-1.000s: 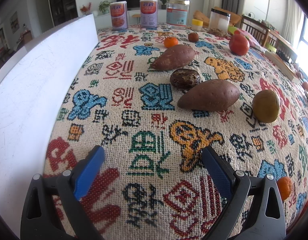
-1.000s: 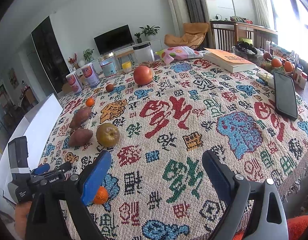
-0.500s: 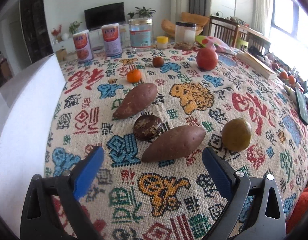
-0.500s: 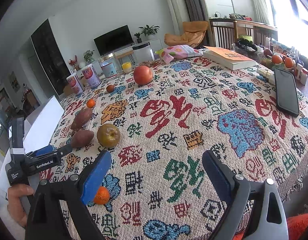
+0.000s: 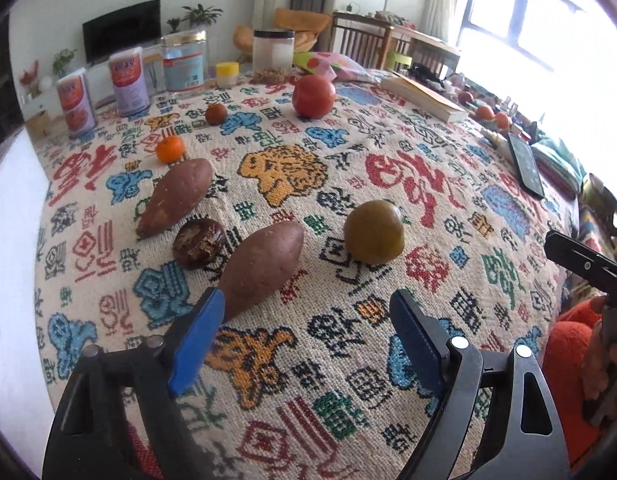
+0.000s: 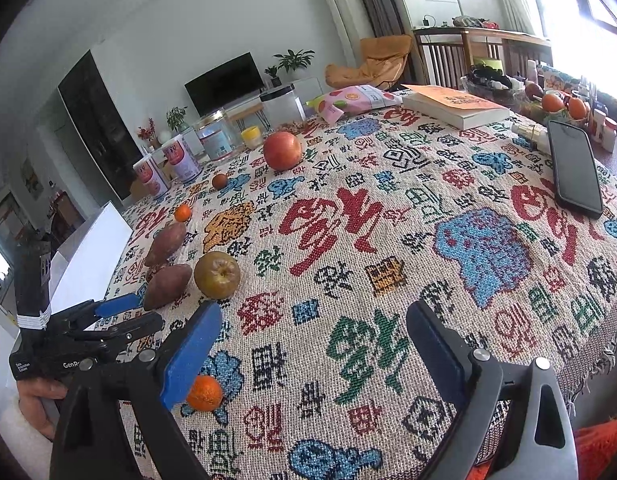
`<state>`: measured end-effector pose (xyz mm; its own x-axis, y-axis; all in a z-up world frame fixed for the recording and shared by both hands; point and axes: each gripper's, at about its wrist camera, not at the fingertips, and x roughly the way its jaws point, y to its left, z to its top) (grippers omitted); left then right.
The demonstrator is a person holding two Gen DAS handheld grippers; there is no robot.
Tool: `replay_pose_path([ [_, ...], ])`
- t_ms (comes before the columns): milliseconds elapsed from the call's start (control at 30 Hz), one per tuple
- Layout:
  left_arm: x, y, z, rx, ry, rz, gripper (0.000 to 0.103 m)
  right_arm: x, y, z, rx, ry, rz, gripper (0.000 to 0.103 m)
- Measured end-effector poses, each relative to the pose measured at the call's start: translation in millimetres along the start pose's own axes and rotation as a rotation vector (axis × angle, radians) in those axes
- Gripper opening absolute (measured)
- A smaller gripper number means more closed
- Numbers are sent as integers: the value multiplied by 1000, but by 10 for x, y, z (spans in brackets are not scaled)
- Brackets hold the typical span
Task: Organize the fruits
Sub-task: 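Lower the left tool onto the reddish sweet potato and close it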
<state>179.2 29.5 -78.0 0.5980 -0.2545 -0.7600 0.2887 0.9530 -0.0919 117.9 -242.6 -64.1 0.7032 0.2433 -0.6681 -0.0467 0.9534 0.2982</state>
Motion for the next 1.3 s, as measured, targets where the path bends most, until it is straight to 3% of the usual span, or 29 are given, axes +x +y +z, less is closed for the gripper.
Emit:
replay_pose_path([
  [67,110,7,72,26,16,98,86,14,5,1,0,5,1,93],
  [133,247,34,126,43,27,143,80,22,11,1,-3,9,-3,93],
  [267,478,106,171,22,86,125,68,-14,-7,-5,3,-8,-2,93],
  [400,534,105,176,15,112,106,50,-22,-60,-2,27,-10,2,94],
  [567,371,189,52,-99,128,119,48,-7,-52,2,24,-3,1,94],
  [767,-119,266,-501,-309,179,164,47,-13,-82,2,35,-3,9,94],
  [867,-289,156,-711,-282,187,173,46,11,-79,3,38,9,11,94],
  [1033,-284,52,-767,-174,197,167,58,43,-103,1,54,27,23,94],
  [1267,-149,7,-681,-104,198,189,58,98,-258,-15,135,64,114,94],
  [1300,-151,22,-679,-108,195,194,53,105,-271,-18,142,68,125,94],
])
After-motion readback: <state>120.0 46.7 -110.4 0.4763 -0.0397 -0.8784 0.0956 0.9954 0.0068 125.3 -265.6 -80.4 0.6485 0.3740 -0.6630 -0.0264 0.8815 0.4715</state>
